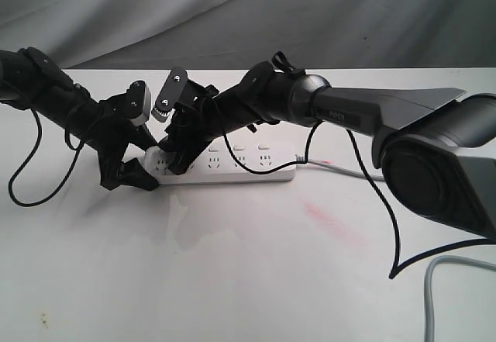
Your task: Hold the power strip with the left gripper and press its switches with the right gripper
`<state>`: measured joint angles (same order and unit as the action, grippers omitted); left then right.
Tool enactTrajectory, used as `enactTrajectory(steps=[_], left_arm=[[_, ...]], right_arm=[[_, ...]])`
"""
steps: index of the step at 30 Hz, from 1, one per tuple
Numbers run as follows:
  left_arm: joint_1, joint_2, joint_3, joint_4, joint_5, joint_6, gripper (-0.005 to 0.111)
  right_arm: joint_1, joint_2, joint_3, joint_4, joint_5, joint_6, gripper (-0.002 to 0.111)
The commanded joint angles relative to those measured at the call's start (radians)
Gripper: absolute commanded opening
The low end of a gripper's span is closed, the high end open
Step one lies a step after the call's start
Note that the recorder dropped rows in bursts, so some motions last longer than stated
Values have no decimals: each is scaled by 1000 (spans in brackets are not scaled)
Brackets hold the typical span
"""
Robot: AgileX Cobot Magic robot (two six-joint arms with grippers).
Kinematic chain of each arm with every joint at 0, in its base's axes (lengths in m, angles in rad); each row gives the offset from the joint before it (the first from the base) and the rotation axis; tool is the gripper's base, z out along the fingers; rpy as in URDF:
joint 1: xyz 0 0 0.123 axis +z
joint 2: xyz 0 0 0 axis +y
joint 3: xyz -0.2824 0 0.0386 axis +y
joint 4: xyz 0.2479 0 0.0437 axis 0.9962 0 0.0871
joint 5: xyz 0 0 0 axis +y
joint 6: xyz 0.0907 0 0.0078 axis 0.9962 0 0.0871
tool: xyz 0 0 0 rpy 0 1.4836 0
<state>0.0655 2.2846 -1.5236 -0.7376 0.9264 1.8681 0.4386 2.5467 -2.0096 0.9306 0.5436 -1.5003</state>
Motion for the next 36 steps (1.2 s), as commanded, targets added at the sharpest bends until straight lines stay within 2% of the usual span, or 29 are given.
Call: enactTrajectory(steps=[1,18,36], left_arm=[[1,-2,-6,-10,-13,-6,53],[1,-2,-6,-10,-13,-6,53],[1,-2,-6,-10,-13,-6,53]], right_arm=[[1,-35,-11,-45,31,11,32],[-58,-93,-11,-134,163,24,32],[-68,-46,-11,-136,153,26,32]])
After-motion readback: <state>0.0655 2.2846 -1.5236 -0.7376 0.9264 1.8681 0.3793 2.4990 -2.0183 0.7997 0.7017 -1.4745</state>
